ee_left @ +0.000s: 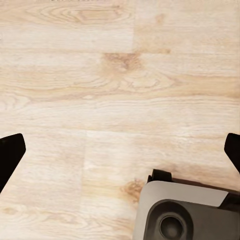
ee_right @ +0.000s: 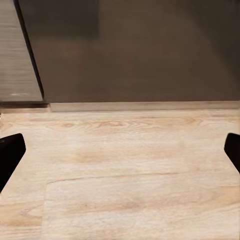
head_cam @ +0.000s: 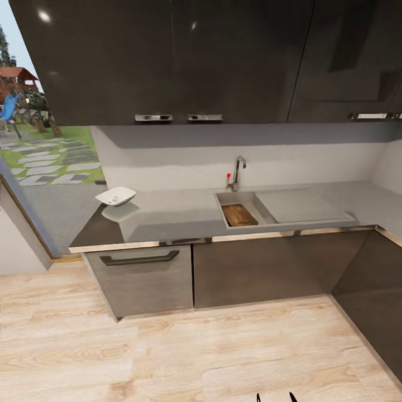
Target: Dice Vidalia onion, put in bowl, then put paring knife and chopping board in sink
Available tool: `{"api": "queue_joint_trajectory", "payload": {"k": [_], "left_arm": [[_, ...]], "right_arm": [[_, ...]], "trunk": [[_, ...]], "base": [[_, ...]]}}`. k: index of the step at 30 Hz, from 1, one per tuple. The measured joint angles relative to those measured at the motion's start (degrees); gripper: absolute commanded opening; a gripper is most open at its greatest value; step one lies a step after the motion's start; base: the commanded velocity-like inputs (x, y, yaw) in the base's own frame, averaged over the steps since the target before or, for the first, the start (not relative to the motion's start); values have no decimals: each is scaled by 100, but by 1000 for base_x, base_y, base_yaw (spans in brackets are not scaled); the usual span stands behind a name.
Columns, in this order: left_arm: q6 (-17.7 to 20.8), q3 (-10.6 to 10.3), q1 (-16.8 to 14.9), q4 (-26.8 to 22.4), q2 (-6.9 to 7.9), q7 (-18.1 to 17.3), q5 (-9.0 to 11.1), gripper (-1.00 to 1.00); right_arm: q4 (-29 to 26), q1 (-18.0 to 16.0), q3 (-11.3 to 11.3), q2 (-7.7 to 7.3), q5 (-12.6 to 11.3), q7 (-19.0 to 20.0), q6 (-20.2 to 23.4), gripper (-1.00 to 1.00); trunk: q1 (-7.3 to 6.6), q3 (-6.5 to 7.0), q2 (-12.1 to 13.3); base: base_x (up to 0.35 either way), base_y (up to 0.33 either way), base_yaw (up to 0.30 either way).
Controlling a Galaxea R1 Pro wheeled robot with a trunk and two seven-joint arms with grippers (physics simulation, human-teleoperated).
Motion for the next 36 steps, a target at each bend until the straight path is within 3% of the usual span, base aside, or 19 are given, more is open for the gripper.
{"api": "queue_joint_trajectory", "payload": {"k": [9, 36], "left_arm": [[0, -30, 0, -1, -77, -8, -8, 100], [-5, -31, 0, -4, -80, -9, -7, 100]], "right_arm": [[0, 0, -6, -2, 0, -1, 9, 100], [8, 1, 3, -5, 0, -4, 6, 100]], "trunk": [[0, 81, 0], [0, 318, 1]], "base": [[0, 0, 83], [0, 0, 84]]}}
